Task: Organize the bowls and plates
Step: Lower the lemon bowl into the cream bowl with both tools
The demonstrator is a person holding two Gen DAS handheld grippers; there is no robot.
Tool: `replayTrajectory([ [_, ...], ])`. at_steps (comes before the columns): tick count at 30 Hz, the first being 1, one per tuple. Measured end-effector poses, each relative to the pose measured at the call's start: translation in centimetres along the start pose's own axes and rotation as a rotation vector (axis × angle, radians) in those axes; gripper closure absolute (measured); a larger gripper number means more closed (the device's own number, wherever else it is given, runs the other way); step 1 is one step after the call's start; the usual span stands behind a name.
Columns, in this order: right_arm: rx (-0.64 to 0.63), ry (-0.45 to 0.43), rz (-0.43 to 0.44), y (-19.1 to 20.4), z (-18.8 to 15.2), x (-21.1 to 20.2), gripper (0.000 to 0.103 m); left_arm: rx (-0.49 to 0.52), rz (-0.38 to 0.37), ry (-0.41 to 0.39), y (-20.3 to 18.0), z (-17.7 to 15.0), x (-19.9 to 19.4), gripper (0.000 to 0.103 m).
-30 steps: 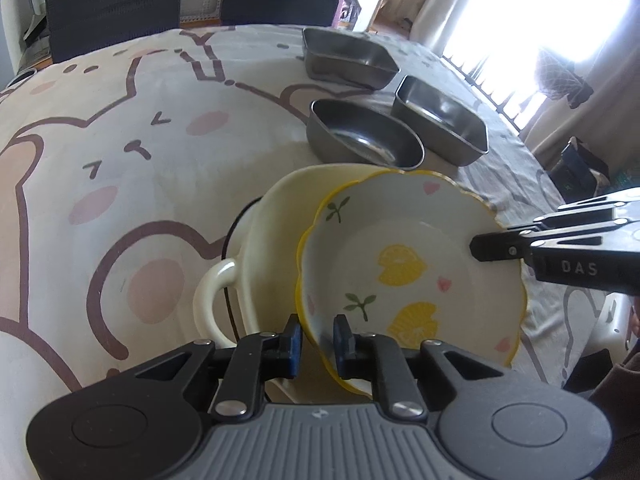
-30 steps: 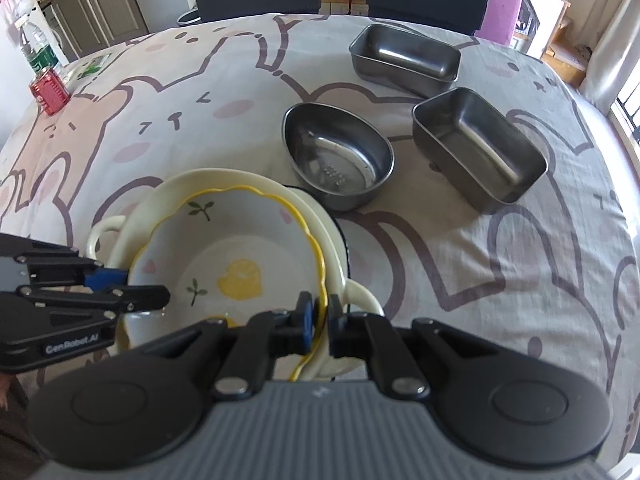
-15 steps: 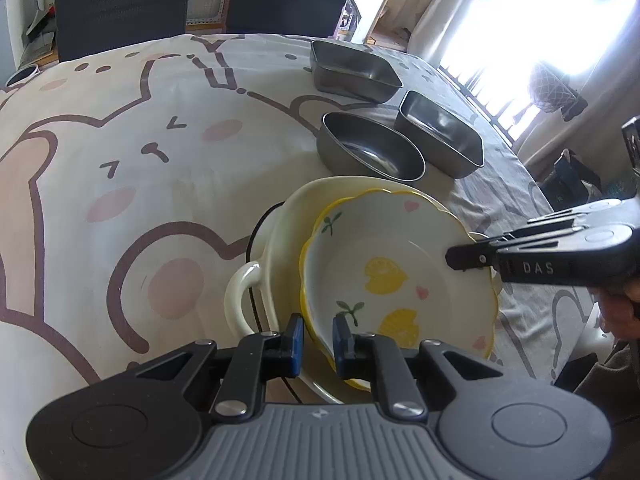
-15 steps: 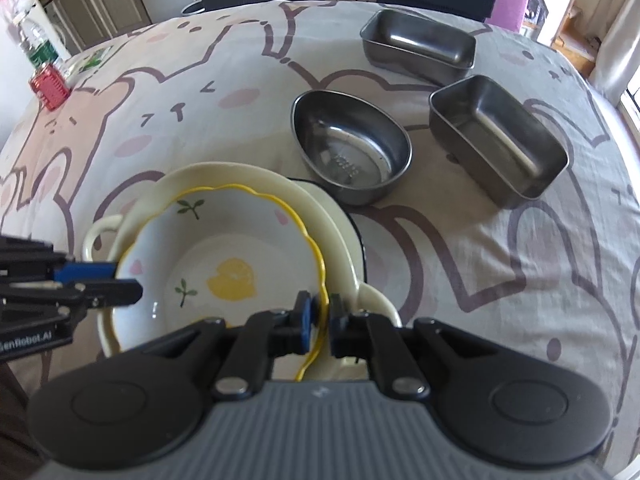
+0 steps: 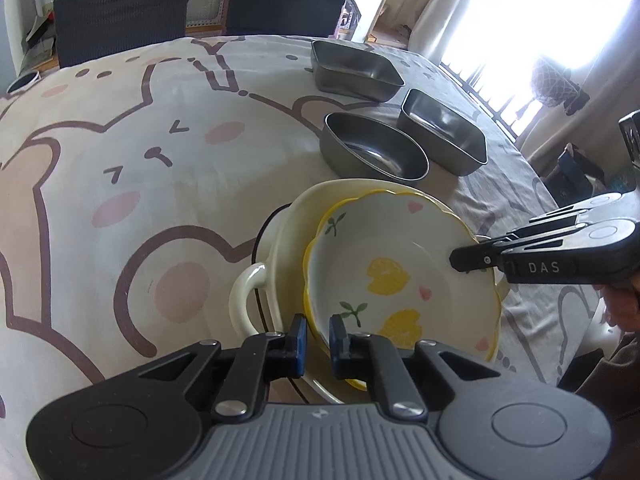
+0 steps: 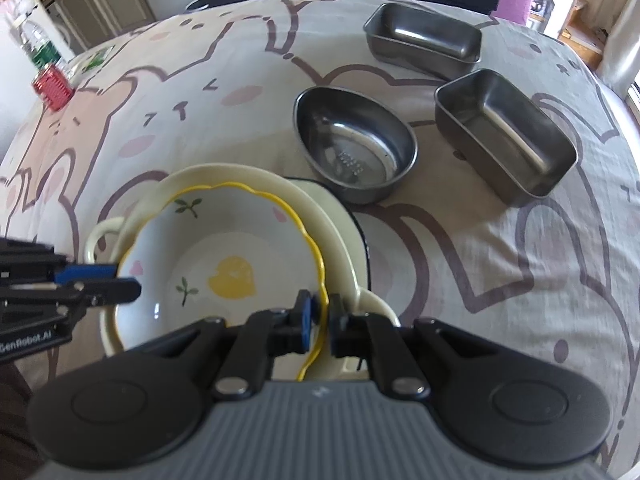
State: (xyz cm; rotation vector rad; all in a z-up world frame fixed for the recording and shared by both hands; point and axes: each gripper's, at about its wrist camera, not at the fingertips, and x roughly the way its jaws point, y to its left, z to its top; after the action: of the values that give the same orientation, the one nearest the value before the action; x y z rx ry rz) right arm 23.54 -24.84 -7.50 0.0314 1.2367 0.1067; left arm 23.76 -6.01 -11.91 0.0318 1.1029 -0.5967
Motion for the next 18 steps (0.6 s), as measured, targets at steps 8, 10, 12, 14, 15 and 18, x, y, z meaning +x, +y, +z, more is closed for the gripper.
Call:
replayTrajectory([
  [8, 0.004, -0.002, 0.025, -0.7, -0.3, -1.1, 0.093, -0.005, 0.004, -0.009, 0.2, 0.2, -0.1, 0.091],
  [10, -0.010, 0.003, 0.024, -0.5, -0.5, -1.2, 0.093, -0.006, 0.006, -0.009, 0.2, 0.2, -0.1, 0.091],
  [12, -0.028, 0.010, 0.019, -0.2, -0.6, -1.1, 0.093, -0.006, 0.006, -0.009, 0.2, 0.2, -0.1, 0.091],
  [14, -0.046, 0.017, 0.014, 0.1, -0.7, -1.0, 0.093, -0.007, 0.005, -0.008, 0.2, 0.2, -0.1, 0.091],
  [15, -0.054, 0.016, 0.008, 0.3, -0.8, -0.9, 0.093, -0.008, 0.004, -0.007, 0.2, 0.2, -0.1, 0.091],
  [18, -0.057, 0.014, 0.006, 0.4, -0.8, -1.0, 0.093, -0.015, 0.002, 0.000, 0.3, 0.2, -0.1, 0.091],
])
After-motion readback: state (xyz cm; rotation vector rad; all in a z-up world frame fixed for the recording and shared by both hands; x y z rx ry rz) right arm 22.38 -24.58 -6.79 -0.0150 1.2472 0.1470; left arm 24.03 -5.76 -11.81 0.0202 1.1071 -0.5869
